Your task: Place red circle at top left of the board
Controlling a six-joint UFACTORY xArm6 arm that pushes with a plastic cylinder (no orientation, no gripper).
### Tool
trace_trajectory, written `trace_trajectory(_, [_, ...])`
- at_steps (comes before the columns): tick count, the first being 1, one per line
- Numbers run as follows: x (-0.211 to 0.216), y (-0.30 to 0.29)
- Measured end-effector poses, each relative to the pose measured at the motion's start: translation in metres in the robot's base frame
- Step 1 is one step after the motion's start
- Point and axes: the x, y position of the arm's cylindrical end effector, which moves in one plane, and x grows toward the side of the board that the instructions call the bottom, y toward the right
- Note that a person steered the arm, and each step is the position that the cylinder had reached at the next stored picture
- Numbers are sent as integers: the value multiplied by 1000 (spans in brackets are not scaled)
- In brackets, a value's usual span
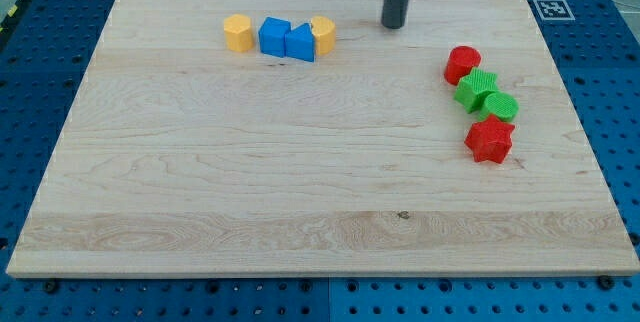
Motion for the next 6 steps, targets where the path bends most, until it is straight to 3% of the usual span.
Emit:
trace_trajectory(1, [4,22])
trace_trajectory(2, [15,83])
trace_trajectory(4, [87,149])
trace_trajectory(6, [129,110])
